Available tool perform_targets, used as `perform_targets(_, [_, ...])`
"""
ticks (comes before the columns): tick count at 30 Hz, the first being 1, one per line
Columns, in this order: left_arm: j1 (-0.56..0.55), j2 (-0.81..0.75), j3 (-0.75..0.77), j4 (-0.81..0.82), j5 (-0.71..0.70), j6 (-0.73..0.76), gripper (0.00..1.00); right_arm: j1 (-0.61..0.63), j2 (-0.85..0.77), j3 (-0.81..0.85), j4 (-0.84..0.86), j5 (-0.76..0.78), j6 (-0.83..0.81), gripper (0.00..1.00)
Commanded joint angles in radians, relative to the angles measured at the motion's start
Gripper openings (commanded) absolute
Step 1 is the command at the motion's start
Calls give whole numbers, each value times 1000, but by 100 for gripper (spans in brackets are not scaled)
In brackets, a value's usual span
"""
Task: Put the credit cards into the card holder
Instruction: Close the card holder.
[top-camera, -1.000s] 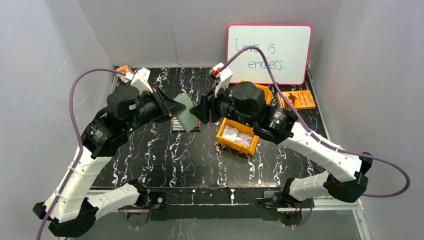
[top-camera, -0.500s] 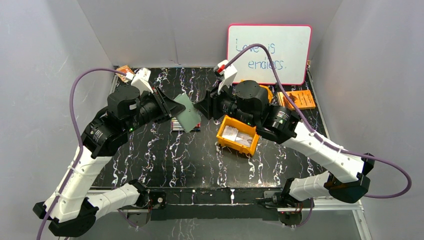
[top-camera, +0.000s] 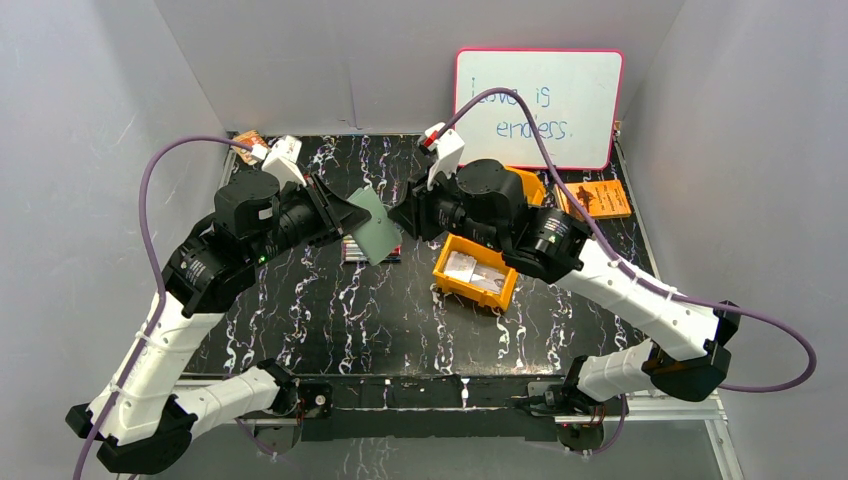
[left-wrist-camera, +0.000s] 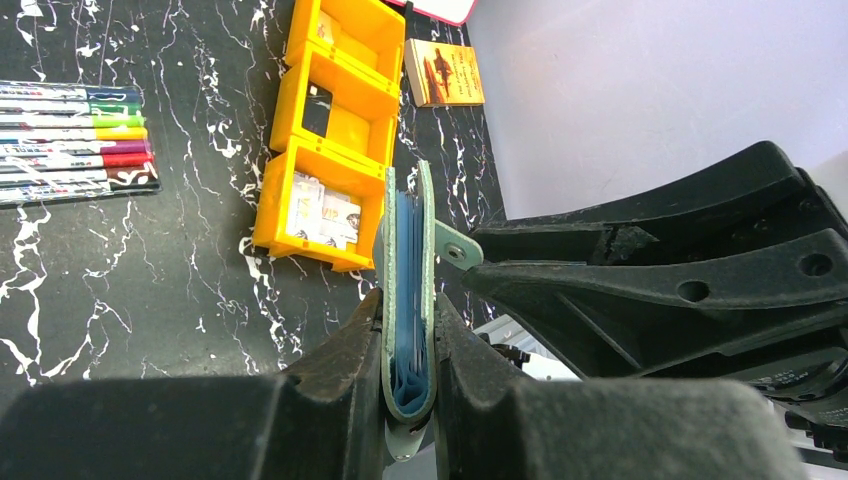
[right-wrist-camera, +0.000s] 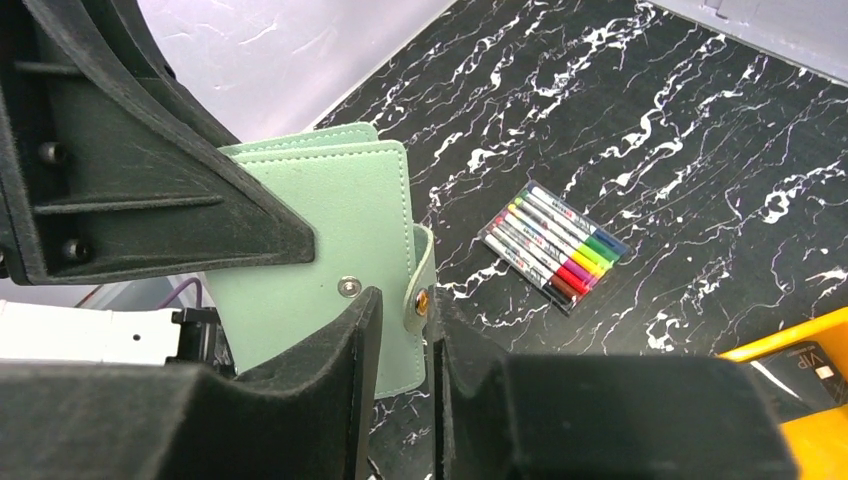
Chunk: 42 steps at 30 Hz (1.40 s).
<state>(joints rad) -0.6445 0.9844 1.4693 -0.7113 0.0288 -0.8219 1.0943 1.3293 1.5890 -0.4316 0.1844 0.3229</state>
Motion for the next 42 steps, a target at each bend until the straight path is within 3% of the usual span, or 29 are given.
perform_targets(1, [-1, -25, 16, 33, 3, 12, 0, 1, -5, 54, 10, 10, 11, 27])
perform_targets(12, [-1, -33, 10, 36, -6, 13, 0, 1, -25, 33, 32, 10, 14, 0])
perform_targets(26, [-1, -13, 9, 32, -13, 32, 0, 1, -21, 49, 36, -159, -10, 0])
perform_targets(42, [-1, -8, 5, 63, 42, 36, 0, 1, 9, 38, 58, -163, 7, 0])
